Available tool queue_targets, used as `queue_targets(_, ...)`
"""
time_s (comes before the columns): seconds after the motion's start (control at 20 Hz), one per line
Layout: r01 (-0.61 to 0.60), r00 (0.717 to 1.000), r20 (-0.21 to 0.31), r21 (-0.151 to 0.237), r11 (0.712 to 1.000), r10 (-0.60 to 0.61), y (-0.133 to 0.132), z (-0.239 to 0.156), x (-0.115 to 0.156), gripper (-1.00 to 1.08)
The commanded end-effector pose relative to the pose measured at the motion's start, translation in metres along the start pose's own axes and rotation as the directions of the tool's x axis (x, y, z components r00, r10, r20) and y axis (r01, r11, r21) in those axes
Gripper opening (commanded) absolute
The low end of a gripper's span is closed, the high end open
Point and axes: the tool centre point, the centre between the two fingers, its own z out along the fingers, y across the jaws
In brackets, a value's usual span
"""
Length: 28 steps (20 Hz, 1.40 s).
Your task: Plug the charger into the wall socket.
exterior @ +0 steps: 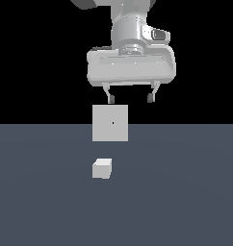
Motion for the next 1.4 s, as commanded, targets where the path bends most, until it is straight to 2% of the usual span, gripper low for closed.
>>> queue_targets(0.0, 0.0, 1.0, 0.0, 0.0, 1.0, 0.0, 0.0, 0.0, 0.0, 1.0)
queue_targets(0.3, -0.001, 1.0, -0.011, 0.0, 1.0, 0.001, -0.001, 0.002, -0.002, 1.0)
queue_targets(0.6, -0.005, 0.999, -0.045, 0.002, 1.0, 0.005, -0.005, 0.007, -0.007, 1.0)
queue_targets(1.35, -0.023, 0.978, -0.206, 0.01, 1.0, 0.025, -0.026, 0.037, -0.029, 1.0)
